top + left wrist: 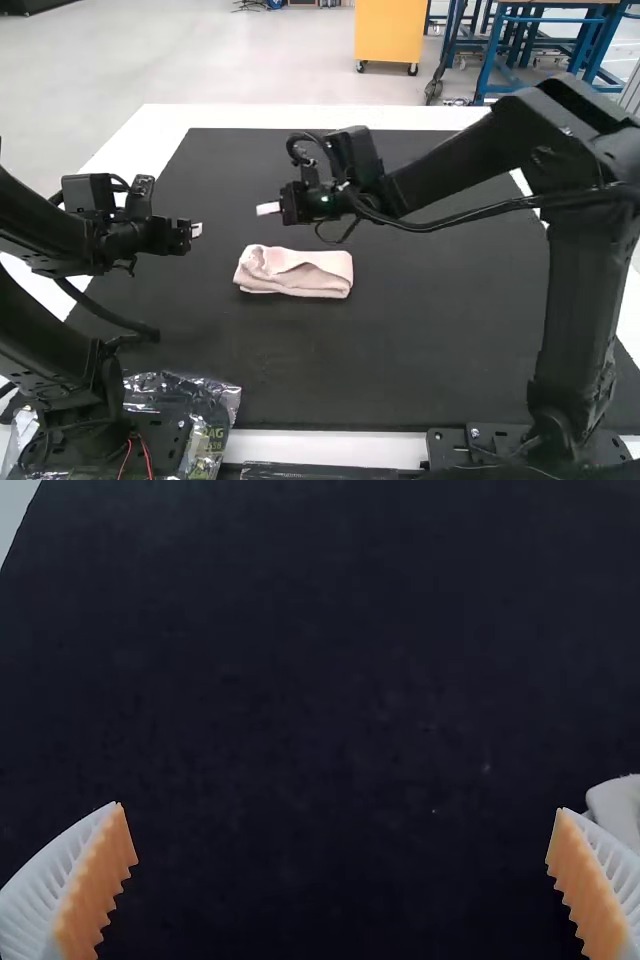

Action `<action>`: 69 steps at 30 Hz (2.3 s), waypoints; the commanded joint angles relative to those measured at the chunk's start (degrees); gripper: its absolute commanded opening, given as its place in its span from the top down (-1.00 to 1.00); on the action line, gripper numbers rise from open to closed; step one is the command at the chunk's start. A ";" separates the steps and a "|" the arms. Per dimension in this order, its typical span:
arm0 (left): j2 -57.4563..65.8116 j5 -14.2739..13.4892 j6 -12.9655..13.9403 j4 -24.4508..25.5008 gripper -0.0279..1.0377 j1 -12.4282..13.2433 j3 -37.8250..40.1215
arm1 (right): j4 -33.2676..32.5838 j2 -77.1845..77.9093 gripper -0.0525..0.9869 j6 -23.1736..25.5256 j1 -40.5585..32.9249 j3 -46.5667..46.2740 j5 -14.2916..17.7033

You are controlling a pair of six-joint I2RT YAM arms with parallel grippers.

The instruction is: Fold the towel.

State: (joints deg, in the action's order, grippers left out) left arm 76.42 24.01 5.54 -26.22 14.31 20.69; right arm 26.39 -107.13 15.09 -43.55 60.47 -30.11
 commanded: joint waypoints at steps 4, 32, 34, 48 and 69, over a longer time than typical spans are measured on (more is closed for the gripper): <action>-0.92 0.16 -0.62 -0.24 -0.87 0.02 -0.38 | 5.42 -1.59 0.95 -1.56 0.48 -6.15 -0.65; -0.84 0.69 -1.32 -1.03 -0.87 0.02 -0.91 | 11.75 -12.14 0.95 -2.88 5.32 0.88 -1.36; -0.84 0.69 -1.32 -1.03 -0.87 0.02 -0.91 | 11.75 -12.22 0.95 -2.88 5.41 0.79 -1.36; -0.57 0.69 -2.20 -1.56 -0.87 -0.07 -0.91 | 10.70 -13.37 0.95 -2.35 3.38 -2.55 -1.53; -1.01 1.74 -3.34 -1.64 -0.87 -0.42 -3.29 | 21.07 -22.33 0.95 0.46 -8.13 -5.27 -1.44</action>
State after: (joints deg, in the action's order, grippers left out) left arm 76.44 24.73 2.66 -27.33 14.24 18.09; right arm 46.70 -127.94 13.98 -50.06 54.70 -30.68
